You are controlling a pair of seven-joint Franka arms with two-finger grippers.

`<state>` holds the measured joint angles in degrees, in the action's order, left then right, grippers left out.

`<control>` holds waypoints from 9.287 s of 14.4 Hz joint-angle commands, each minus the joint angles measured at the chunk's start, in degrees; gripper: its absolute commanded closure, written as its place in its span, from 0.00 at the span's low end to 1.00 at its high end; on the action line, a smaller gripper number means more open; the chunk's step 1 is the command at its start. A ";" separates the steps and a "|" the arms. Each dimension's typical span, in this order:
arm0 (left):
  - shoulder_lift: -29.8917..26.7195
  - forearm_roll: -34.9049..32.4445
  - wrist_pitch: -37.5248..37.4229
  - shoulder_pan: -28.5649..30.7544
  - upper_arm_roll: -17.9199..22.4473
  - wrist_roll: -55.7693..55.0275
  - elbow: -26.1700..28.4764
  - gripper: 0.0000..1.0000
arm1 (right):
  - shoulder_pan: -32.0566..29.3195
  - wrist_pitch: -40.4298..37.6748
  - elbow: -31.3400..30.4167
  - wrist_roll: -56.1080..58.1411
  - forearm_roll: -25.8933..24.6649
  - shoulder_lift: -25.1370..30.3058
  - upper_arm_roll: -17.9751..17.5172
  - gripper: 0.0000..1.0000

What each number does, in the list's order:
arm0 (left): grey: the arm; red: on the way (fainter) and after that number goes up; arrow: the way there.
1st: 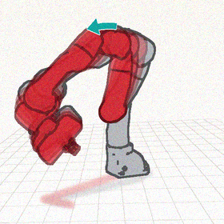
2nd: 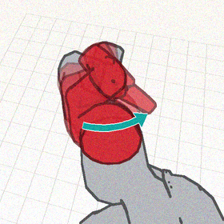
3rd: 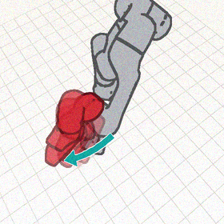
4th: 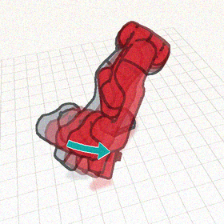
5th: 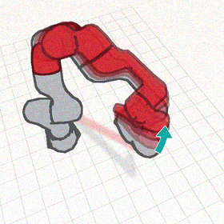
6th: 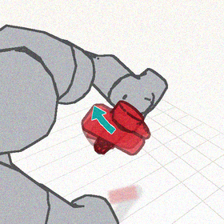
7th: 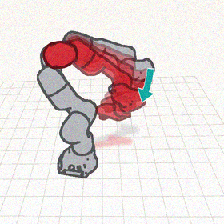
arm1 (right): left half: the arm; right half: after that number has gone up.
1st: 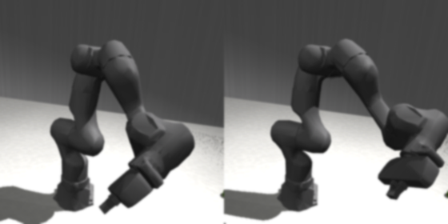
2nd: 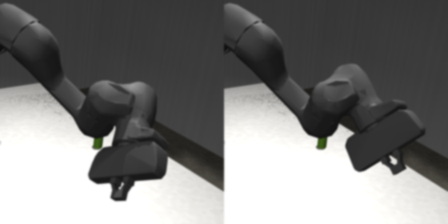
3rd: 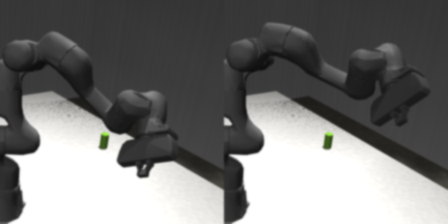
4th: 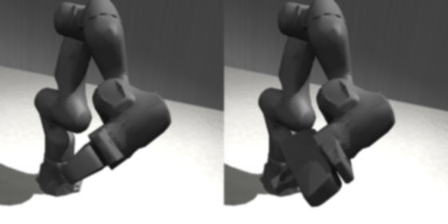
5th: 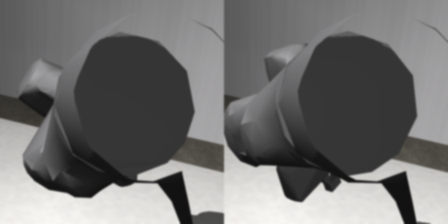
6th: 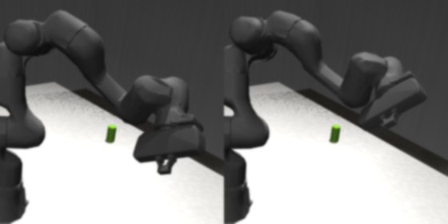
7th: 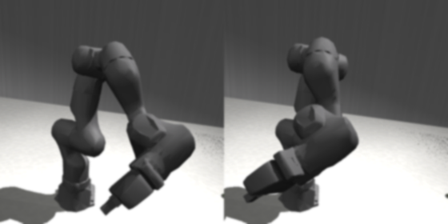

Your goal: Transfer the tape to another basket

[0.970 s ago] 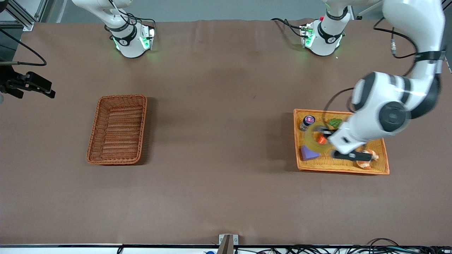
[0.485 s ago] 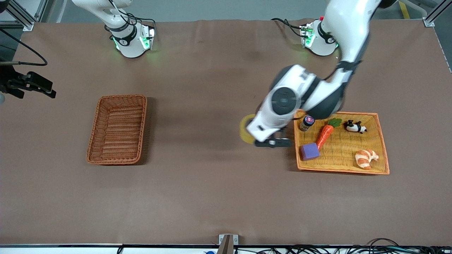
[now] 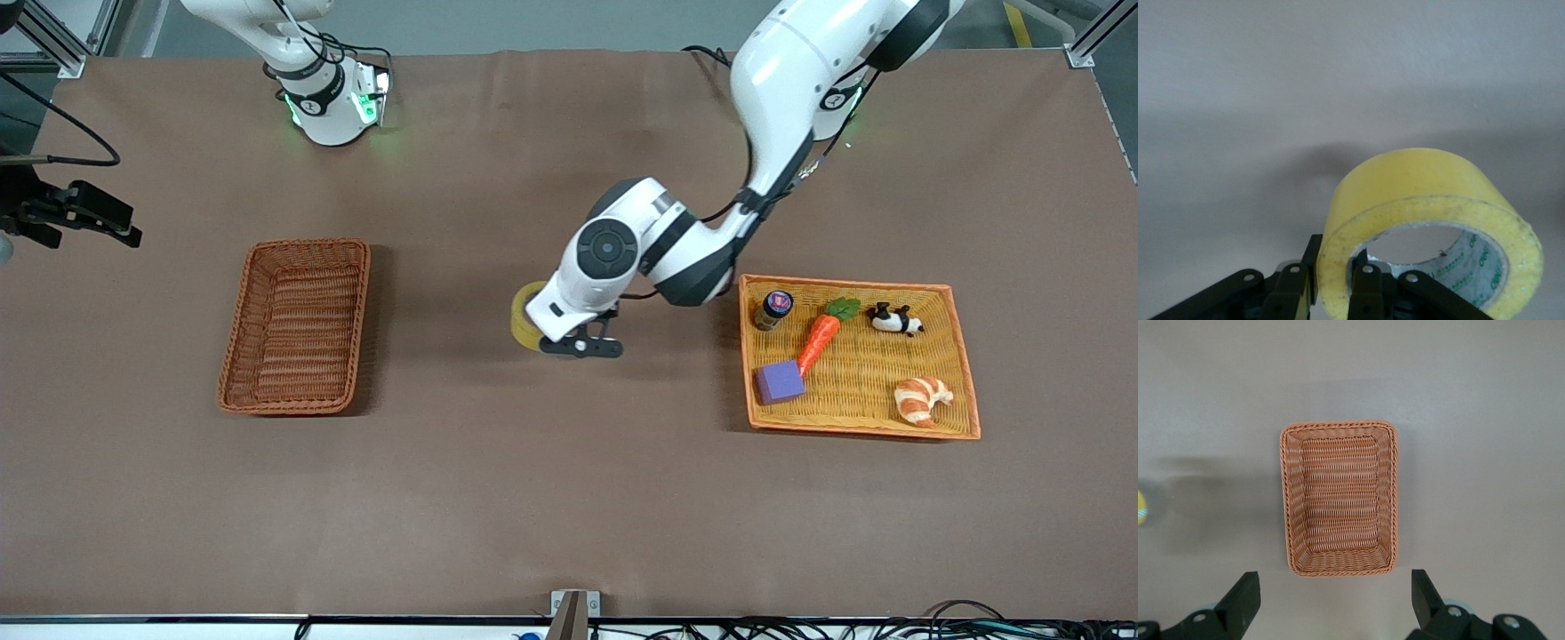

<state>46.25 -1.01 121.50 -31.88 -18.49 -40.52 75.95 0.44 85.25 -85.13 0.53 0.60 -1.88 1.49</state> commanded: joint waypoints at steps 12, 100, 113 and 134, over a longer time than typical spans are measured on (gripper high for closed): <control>0.97 0.83 0.09 -1.44 0.03 0.71 -1.34 0.03 | 1.41 2.46 -1.44 -0.35 0.37 -1.90 -2.01 0.00; -49.32 2.59 -26.84 27.66 12.51 27.95 18.71 0.00 | 2.38 67.86 -51.46 15.21 -1.13 -11.05 3.00 0.00; -48.88 2.33 -26.76 27.83 12.42 27.86 18.80 0.00 | 1.23 11.90 -12.10 -7.18 -1.21 -0.24 -1.65 0.00; -48.71 1.89 -26.23 27.92 12.42 27.69 18.62 0.00 | 0.00 -0.70 -3.11 -3.43 -1.13 4.34 -1.93 0.00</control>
<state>-2.43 0.65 95.56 -4.23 -5.98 -12.83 95.11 0.24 84.35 -87.89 -4.16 -1.30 1.96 -1.23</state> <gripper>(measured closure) 0.000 0.000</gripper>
